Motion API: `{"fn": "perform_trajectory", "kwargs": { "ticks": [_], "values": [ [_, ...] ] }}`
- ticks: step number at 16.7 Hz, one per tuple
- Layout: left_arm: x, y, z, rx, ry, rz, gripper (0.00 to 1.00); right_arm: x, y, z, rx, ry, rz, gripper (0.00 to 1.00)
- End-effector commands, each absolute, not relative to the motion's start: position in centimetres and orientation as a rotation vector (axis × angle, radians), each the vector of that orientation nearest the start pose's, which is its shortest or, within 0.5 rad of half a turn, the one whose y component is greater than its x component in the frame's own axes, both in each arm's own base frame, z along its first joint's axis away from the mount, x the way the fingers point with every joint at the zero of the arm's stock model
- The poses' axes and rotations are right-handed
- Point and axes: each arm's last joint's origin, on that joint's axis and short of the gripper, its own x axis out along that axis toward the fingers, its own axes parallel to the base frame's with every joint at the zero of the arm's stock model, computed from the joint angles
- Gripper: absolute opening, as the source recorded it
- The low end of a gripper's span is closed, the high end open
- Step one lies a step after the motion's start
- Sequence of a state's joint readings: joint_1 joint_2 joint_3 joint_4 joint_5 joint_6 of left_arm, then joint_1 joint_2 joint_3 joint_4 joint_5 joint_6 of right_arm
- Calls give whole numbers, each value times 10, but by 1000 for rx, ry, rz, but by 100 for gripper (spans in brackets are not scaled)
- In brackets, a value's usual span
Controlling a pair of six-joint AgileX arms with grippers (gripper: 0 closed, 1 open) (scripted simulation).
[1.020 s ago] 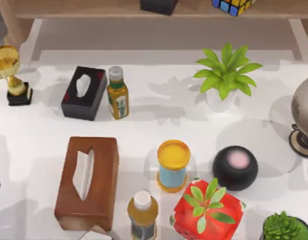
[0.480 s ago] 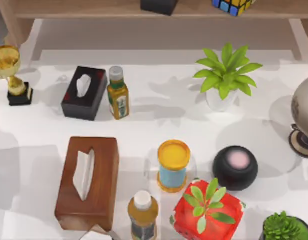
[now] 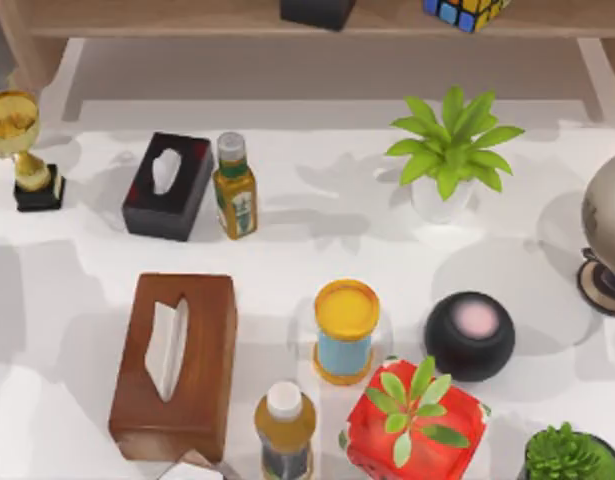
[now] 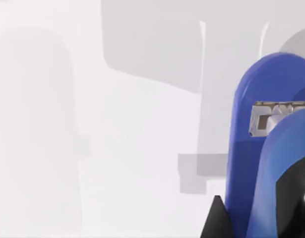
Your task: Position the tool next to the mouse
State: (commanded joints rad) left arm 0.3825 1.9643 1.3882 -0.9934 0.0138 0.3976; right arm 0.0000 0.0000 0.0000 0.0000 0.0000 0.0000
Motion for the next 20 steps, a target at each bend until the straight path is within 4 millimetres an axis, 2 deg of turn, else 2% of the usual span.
{"fn": "perform_trajectory", "kwargs": {
  "ticks": [6,14,20],
  "values": [
    [339,135,161,9,1558,-31,0,106,-1,160,0,0,0,100],
    [350,116,162,75,1465,-128,0,106,-1,160,0,0,0,100],
    [354,119,166,94,1423,-98,0,106,-1,160,0,0,0,100]
  ]
}}
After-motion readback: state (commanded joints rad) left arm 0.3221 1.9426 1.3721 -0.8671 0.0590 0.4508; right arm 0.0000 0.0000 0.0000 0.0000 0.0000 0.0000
